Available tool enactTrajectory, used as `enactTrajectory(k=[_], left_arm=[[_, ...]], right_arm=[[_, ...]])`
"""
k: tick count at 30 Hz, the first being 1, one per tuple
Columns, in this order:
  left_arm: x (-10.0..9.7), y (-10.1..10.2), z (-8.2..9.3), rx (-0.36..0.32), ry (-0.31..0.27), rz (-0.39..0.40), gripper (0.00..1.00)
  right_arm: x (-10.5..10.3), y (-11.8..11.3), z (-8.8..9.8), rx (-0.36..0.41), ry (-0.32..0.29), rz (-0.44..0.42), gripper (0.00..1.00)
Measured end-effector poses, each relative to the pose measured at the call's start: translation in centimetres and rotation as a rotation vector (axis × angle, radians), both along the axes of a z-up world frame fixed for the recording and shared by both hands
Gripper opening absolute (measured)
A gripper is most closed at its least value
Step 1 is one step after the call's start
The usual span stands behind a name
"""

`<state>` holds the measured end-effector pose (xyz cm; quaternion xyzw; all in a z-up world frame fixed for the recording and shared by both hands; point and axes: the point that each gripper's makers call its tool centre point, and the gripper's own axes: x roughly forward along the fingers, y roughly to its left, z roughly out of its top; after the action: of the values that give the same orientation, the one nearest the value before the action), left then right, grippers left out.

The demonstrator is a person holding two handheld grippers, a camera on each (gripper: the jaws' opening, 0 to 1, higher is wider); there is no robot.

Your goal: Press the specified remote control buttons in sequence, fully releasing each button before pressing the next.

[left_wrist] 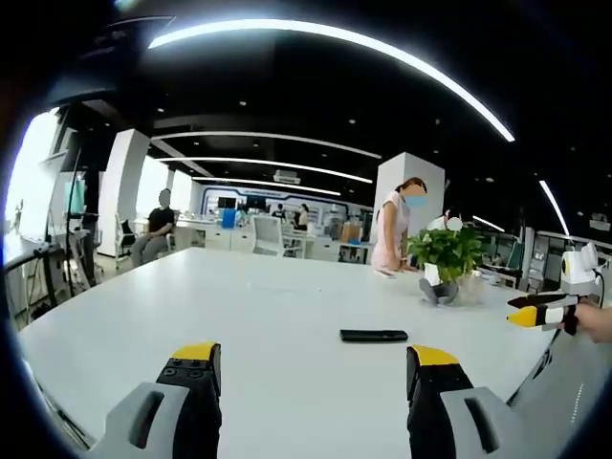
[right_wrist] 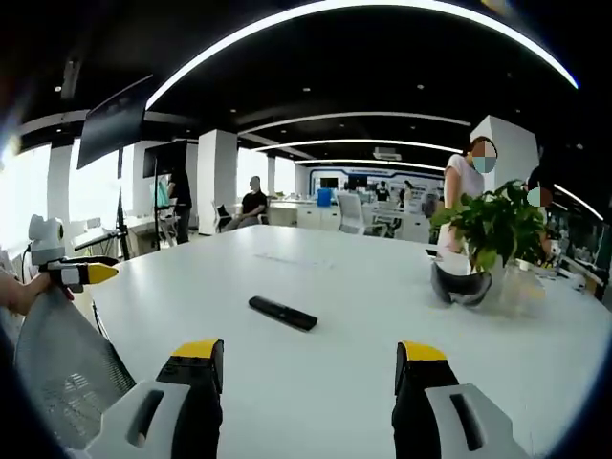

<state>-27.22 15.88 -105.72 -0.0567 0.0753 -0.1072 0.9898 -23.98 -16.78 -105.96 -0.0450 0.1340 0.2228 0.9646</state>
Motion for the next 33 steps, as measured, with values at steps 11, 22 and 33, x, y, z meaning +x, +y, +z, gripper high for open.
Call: enactTrajectory(k=[11,22,33], left_arm=[[-0.1,-0.1,0.1,-0.002,-0.001,0.002,0.82],[-0.1,-0.2,0.6,-0.001,-0.029,-0.004,0.83],[-0.2,0.0,2.5,-0.003,-0.146,0.004,0.92]], right_arm=[[0.0,0.0,0.0,0.001,0.001,0.000,0.73],[0.2,-0.3,1.1,0.000,-0.052,-0.034,0.76],[0.6,-1.6,4.4,0.103,-0.211,-0.117,0.95]])
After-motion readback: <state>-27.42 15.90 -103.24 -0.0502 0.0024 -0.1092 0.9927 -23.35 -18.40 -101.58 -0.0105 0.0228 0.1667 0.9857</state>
